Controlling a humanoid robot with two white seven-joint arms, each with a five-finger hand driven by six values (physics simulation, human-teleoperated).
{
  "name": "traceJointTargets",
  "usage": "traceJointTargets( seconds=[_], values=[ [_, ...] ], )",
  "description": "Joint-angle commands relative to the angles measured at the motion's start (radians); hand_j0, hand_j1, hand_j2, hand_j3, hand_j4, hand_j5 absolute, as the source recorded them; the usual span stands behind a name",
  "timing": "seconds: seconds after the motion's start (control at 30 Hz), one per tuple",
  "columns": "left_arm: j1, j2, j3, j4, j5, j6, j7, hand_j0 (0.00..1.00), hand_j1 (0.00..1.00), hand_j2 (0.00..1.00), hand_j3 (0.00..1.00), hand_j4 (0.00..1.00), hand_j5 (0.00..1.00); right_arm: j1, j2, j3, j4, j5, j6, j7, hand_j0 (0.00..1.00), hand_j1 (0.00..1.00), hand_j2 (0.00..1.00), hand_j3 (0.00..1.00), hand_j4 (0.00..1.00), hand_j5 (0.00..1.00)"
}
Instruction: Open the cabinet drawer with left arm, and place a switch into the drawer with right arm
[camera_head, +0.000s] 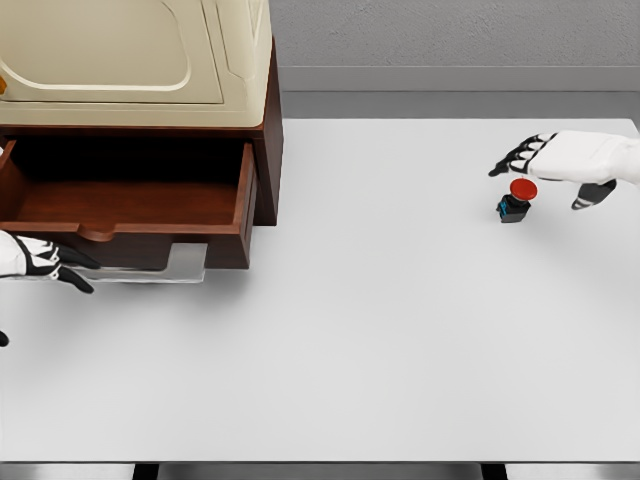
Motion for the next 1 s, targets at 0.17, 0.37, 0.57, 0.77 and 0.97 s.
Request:
traceJointTargets(
  seconds=[0.17, 0.37, 0.57, 0.77, 0.97],
  values=[
    [-0.001, 0.044, 0.007, 0.000, 0.045, 0.005, 0.000, 1.00, 1.00, 1.00, 1.00, 1.00, 1.00, -0.014, 0.021, 0.024, 0.056, 0.018, 0.002, 0.000, 1.00, 1.00, 1.00, 1.00, 1.00, 1.00],
    [-0.010, 0.099, 0.016, 0.000, 0.059, 0.005, 0.013, 1.00, 1.00, 1.00, 1.00, 1.00, 1.00, -0.049, 0.066, 0.081, 0.091, 0.034, 0.002, 0.000, 1.00, 1.00, 1.00, 1.00, 1.00, 1.00],
    [-0.087, 0.183, 0.019, 0.002, 0.059, 0.005, 0.206, 1.00, 1.00, 1.00, 1.00, 1.00, 1.00, -0.067, 0.083, 0.123, 0.093, 0.053, 0.002, 0.000, 1.00, 1.00, 1.00, 1.00, 1.00, 1.00],
    [-0.165, -0.074, 0.050, 0.013, 0.042, 0.005, 0.091, 1.00, 1.00, 1.00, 1.00, 1.00, 1.00, -0.084, 0.090, 0.126, 0.128, 0.053, 0.002, 0.000, 1.00, 1.00, 1.00, 1.00, 1.00, 1.00],
    [-0.173, -0.128, 0.074, 0.019, 0.051, 0.005, 0.083, 1.00, 1.00, 1.00, 1.00, 1.00, 1.00, -0.097, 0.103, 0.130, 0.159, 0.053, 0.002, 0.000, 1.00, 1.00, 1.00, 1.00, 1.00, 1.00]
  ],
)
